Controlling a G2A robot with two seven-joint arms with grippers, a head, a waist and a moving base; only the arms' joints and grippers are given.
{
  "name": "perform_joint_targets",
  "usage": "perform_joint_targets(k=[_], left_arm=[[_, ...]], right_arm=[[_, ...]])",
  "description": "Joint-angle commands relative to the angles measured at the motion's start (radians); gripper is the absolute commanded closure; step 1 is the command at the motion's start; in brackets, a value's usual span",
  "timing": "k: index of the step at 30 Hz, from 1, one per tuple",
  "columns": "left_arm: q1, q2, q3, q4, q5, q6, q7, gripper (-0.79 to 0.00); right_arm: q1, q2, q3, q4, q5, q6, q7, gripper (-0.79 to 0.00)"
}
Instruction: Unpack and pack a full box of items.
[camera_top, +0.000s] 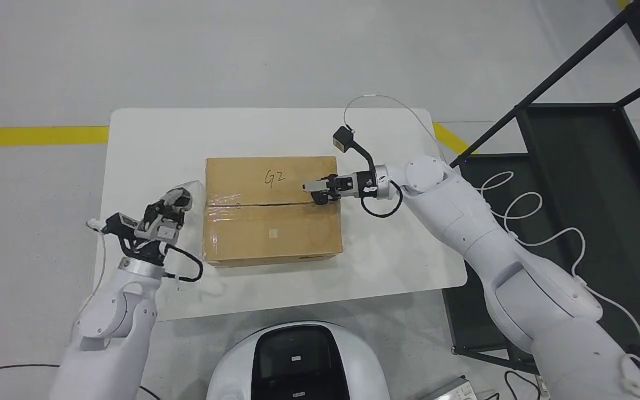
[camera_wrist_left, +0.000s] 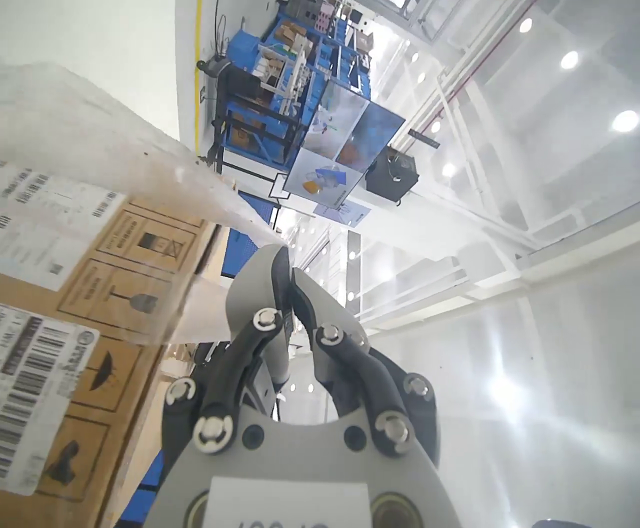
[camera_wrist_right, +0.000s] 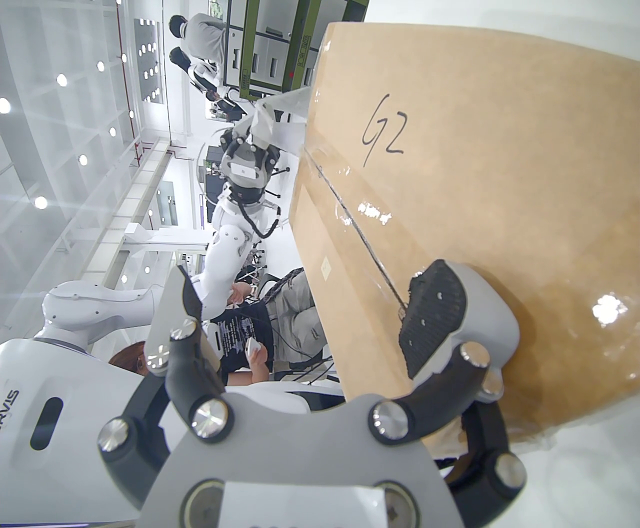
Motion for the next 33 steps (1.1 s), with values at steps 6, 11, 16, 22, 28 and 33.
perform_joint_targets(k=[6, 11, 16, 22, 28, 33], left_arm=[[-0.037, -0.012, 0.106, -0.015, 0.173, 0.006, 0.060, 0.000], [-0.064, -0.016, 0.145, -0.011, 0.296, 0.013, 0.091, 0.000], [-0.071, -0.016, 0.177, -0.018, 0.475, 0.038, 0.125, 0.000], [-0.067, -0.016, 0.199, -0.031, 0.626, 0.047, 0.145, 0.000], [-0.082, -0.016, 0.221, -0.034, 0.757, 0.094, 0.141, 0.000], [-0.100, -0.018, 0.240, -0.040, 0.839, 0.131, 0.131, 0.000]], right_arm=[[-0.014, 0.004, 0.010, -0.023, -0.026, 0.012, -0.043, -0.785], [-0.041, 0.024, 0.060, -0.060, -0.038, 0.018, -0.059, -0.785], [-0.071, 0.043, 0.107, -0.102, -0.055, 0.033, -0.058, -0.785], [-0.106, 0.056, 0.140, -0.151, -0.077, 0.054, -0.063, -0.785], [-0.127, 0.065, 0.180, -0.178, -0.085, 0.056, -0.076, -0.785], [-0.161, 0.095, 0.275, -0.212, -0.066, 0.025, -0.083, -0.785]])
